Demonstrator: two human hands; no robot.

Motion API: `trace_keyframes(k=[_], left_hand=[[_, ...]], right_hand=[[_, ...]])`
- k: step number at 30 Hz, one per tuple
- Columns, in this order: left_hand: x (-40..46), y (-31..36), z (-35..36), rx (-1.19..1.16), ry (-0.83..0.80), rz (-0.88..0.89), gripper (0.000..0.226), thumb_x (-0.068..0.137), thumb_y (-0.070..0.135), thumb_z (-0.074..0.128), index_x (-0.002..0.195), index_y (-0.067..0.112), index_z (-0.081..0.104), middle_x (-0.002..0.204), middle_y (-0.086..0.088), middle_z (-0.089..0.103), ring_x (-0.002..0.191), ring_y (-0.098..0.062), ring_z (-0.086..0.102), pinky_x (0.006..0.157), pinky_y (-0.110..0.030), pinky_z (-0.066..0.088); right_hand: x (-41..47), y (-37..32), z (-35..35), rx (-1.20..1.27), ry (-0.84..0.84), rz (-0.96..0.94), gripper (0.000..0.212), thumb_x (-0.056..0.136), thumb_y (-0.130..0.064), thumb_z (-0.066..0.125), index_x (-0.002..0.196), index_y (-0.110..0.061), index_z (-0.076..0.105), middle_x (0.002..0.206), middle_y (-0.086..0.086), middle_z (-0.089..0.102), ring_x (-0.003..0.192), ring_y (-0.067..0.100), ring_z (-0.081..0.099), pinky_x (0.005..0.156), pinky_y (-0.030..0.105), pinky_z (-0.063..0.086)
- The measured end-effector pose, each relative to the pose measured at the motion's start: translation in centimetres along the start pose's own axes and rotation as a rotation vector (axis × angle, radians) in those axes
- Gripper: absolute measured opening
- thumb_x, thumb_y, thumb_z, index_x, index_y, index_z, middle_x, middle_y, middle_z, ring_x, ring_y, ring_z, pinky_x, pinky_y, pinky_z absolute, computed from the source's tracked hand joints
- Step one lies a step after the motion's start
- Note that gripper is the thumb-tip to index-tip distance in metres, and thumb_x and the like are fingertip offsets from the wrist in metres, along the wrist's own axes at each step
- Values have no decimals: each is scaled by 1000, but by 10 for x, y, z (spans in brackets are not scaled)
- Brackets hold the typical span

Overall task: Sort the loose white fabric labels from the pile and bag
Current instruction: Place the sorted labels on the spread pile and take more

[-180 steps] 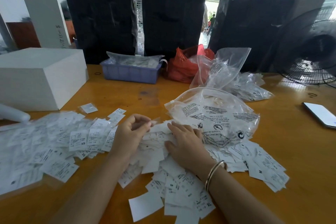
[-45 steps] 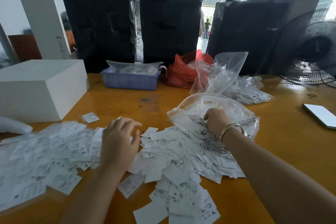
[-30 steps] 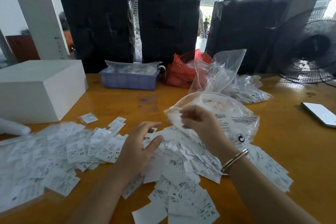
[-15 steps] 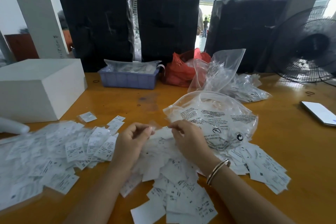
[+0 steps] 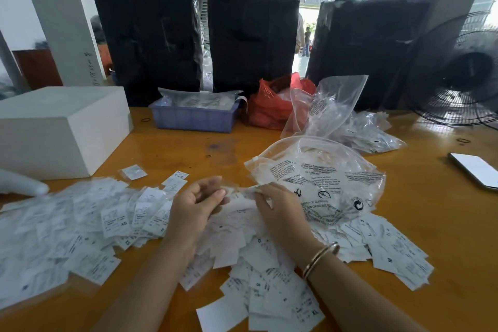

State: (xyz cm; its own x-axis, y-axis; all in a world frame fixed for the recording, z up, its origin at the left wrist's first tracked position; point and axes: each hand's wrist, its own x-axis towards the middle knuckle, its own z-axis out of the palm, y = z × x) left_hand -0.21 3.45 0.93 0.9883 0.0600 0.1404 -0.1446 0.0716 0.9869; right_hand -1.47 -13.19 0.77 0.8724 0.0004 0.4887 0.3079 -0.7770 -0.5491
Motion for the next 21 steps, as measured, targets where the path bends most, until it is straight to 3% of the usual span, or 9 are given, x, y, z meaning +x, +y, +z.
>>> trace_keyframes(k=[2, 4, 7, 9, 13, 15, 17, 18, 21], left_hand=[[-1, 1, 0, -10, -18, 4, 24, 84, 7, 68, 97, 26, 67, 86, 6, 75, 80, -10, 72, 60, -13, 52], [-3, 0, 0, 30, -33, 18, 22, 81, 13, 72, 97, 28, 68, 85, 3, 74, 80, -12, 71, 61, -15, 52], [-5, 1, 3, 53, -58, 35, 23, 75, 20, 76, 92, 32, 68, 84, 4, 72, 80, -12, 70, 60, -12, 51], [-6, 1, 4, 67, -86, 48, 22, 70, 31, 75, 89, 35, 66, 83, 6, 71, 79, -11, 69, 60, -14, 52], [-5, 0, 3, 150, -160, 113, 27, 68, 40, 73, 93, 35, 65, 80, -2, 68, 74, -14, 64, 67, -23, 55], [-6, 0, 3, 254, -256, 171, 36, 66, 44, 70, 100, 35, 61, 77, 6, 68, 71, -7, 64, 65, -19, 53], [-9, -1, 5, 332, -332, 213, 41, 68, 46, 68, 106, 37, 55, 81, 10, 70, 71, -5, 63, 64, -14, 49], [-9, -2, 7, 340, -348, 217, 42, 68, 46, 68, 107, 37, 53, 84, 10, 70, 72, -6, 64, 64, -14, 49], [-8, -4, 7, 358, -343, 202, 40, 69, 40, 71, 104, 37, 52, 89, 12, 70, 80, -5, 65, 70, -12, 50]], right_hand=[[-5, 1, -3, 197, 55, 100, 17, 96, -20, 52, 92, -17, 68, 65, -9, 57, 54, 3, 47, 50, 14, 35], [-8, 0, -6, 370, 84, 195, 16, 95, -16, 52, 102, -21, 66, 66, -6, 63, 53, 1, 55, 49, 13, 39], [-11, 1, -9, 569, 120, 245, 42, 95, -11, 52, 124, -41, 48, 66, 1, 65, 51, 1, 57, 48, 15, 46], [-12, -1, -10, 536, 108, 222, 46, 95, -10, 49, 118, -50, 48, 64, -4, 64, 48, 3, 52, 46, 15, 45], [-14, -8, -9, 433, 54, 156, 30, 95, -8, 49, 107, -29, 68, 83, -10, 65, 60, -1, 59, 55, 16, 48], [-15, -11, -9, 426, -34, 123, 26, 94, -21, 55, 116, -29, 64, 98, -8, 65, 78, 4, 62, 71, 20, 52], [-15, -13, -8, 353, -98, 81, 28, 90, -27, 61, 118, -26, 65, 102, -17, 64, 89, -2, 60, 86, 21, 47], [-14, -14, -7, 345, -91, 67, 24, 89, -25, 63, 112, -23, 69, 95, -20, 64, 86, -6, 60, 87, 19, 45], [-13, -15, -7, 429, 26, 94, 8, 86, -17, 68, 88, -22, 74, 74, -16, 65, 71, -9, 59, 66, 11, 44]])
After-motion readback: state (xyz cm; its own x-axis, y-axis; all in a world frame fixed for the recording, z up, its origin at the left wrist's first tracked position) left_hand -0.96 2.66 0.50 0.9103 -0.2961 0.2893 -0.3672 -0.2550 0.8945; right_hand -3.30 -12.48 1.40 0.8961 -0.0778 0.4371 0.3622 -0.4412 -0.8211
